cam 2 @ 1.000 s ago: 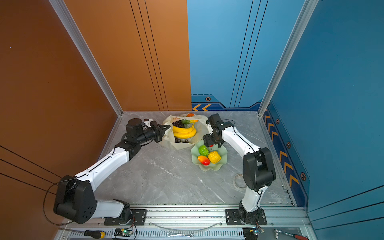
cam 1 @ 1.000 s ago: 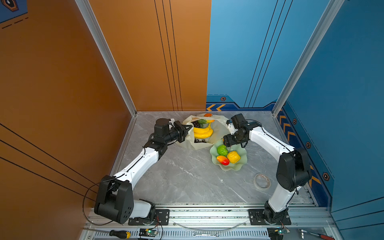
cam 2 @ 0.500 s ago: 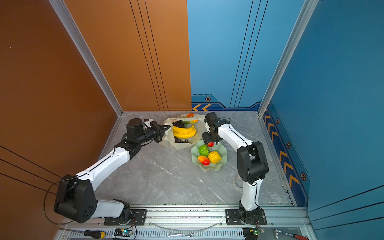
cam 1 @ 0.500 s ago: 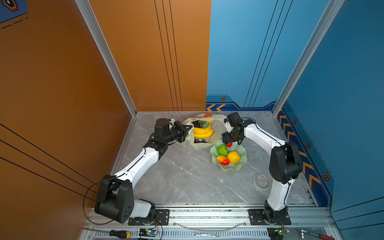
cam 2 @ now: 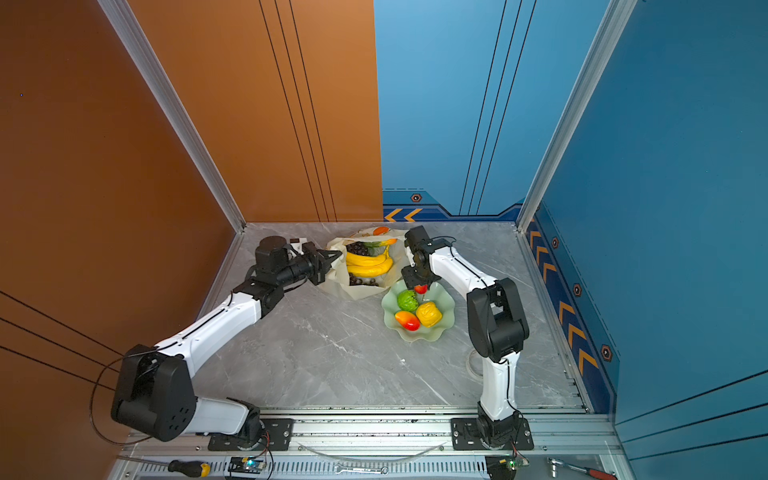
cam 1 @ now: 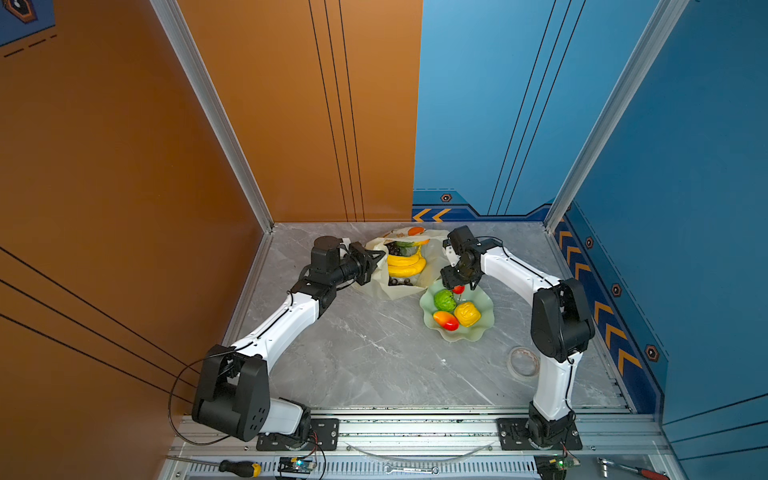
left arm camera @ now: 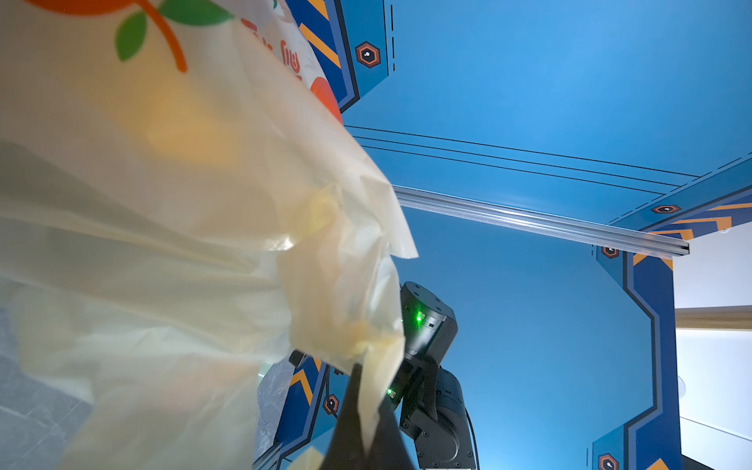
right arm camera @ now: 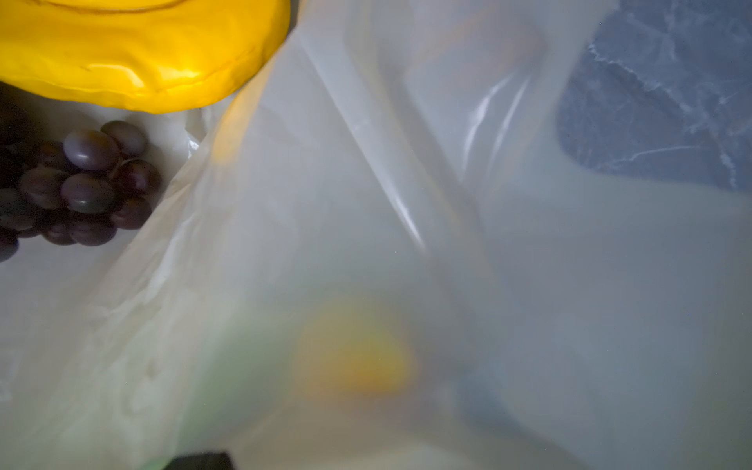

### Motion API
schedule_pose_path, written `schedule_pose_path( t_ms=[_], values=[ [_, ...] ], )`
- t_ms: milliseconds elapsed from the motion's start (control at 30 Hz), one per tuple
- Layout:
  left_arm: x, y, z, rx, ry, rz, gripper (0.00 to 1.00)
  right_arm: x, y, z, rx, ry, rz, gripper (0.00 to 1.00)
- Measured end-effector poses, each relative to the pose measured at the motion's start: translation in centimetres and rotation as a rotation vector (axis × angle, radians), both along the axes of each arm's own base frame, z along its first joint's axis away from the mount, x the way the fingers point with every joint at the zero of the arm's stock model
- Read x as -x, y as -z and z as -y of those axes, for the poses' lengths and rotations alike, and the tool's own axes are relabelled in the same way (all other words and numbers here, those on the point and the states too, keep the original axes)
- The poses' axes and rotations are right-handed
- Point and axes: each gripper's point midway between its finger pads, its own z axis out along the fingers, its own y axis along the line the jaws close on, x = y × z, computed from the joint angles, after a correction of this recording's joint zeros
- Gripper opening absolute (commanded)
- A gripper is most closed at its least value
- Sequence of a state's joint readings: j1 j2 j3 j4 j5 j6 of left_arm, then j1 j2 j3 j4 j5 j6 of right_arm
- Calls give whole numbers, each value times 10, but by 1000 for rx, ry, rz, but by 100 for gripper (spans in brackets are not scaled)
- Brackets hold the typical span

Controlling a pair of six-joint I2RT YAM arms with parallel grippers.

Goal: Place the fruits into the plastic bag
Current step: 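Lower the right gripper onto the mango in the dish and close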

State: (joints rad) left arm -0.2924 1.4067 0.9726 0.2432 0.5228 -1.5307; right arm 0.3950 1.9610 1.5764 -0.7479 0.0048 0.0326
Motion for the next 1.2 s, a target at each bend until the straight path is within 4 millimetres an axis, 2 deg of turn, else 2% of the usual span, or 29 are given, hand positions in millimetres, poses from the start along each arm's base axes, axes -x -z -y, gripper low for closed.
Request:
schedule_pose_path(
  t_ms=[500,800,1200],
  values=[
    [-1,1,-1,-3,-9,-1,0,-1,3,-2,53,-8,15,63],
    [-2,1,-1,-3,-10,-1,0,-1,5,-2,78,-15,19,46],
    [-2,2,-1,-4,-10,-2,0,-3,4,2,99,-6,29,45]
  ],
)
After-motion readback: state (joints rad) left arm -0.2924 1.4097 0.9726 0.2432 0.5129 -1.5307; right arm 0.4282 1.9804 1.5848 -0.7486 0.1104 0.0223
